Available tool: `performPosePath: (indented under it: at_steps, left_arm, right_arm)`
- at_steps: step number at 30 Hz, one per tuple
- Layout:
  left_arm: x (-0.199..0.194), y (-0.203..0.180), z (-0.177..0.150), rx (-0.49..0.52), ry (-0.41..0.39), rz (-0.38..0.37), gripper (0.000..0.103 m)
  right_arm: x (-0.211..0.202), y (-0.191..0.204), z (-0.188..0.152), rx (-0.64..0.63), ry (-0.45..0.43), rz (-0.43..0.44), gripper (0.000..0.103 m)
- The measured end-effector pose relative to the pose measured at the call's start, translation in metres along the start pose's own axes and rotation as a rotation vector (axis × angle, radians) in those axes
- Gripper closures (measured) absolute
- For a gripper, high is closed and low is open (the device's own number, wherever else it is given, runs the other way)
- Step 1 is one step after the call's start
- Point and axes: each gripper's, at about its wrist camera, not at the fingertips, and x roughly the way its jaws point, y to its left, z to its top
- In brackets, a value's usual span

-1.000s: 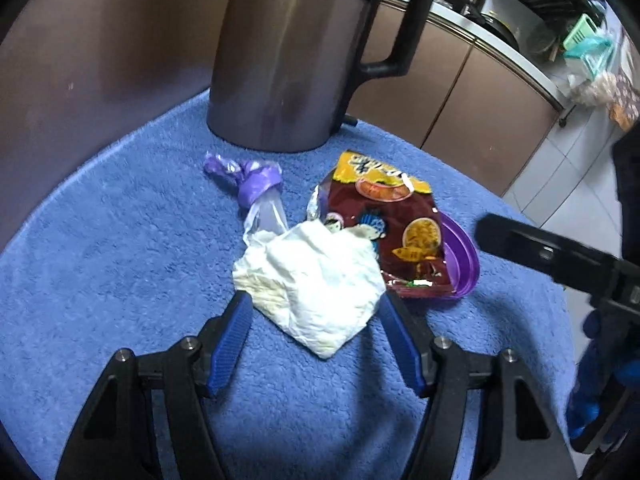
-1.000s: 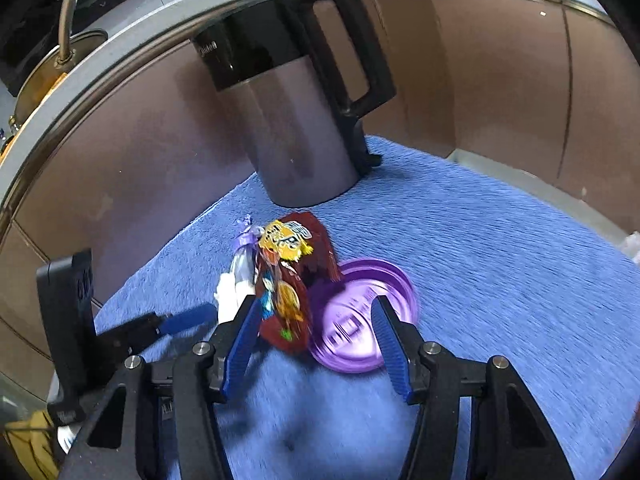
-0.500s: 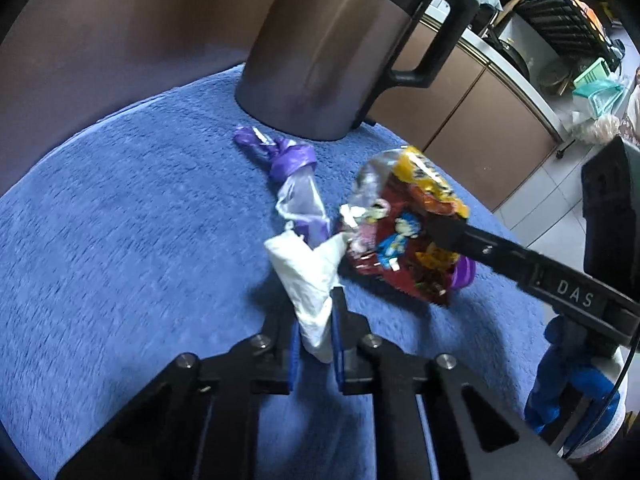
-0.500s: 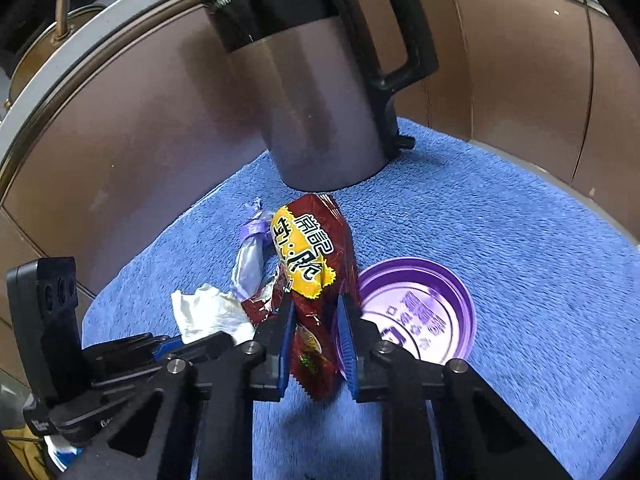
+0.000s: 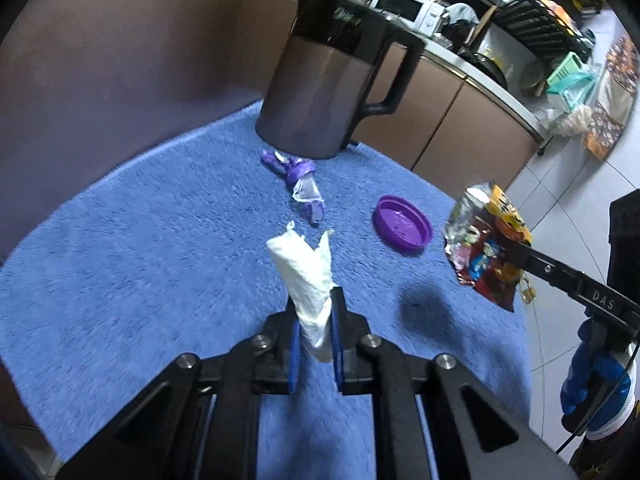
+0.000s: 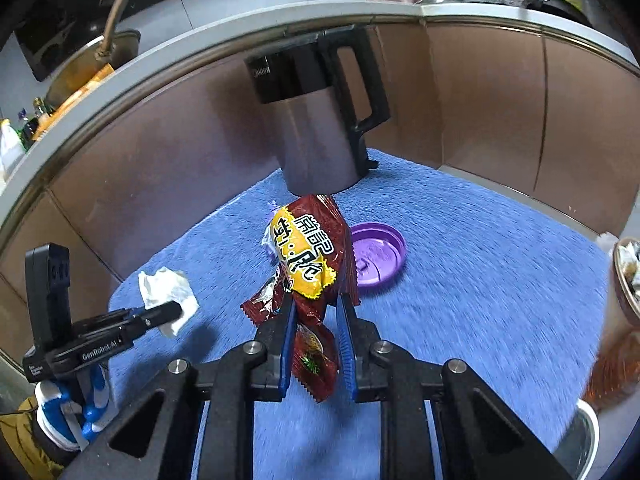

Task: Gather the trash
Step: 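Grasp the white tissue with the left tool while the right tool grasps the brown snack bag, then carry tissue and snack bag over the steel bin and open both tools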

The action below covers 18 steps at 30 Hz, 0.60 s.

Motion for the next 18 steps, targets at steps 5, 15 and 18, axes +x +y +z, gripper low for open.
performPosePath:
  at_steps: [5,15,18]
  left_arm:
    - [-0.040,-0.023,-0.016,0.069,-0.040,0.021,0.091]
    - [-0.063,-0.074,-0.041,0.168,-0.047,0.000,0.091]
    - [-0.066,-0.092,-0.045,0.187,-0.053,-0.019,0.091]
  right_arm:
    - [-0.047,0.004,-0.024,0.008,-0.043,-0.026,0.084]
    - [-0.142,-0.027,-0.080,0.105,-0.150,-0.139,0.084]
    - [-0.168,-0.039,-0.095,0.133,-0.185,-0.173,0.084]
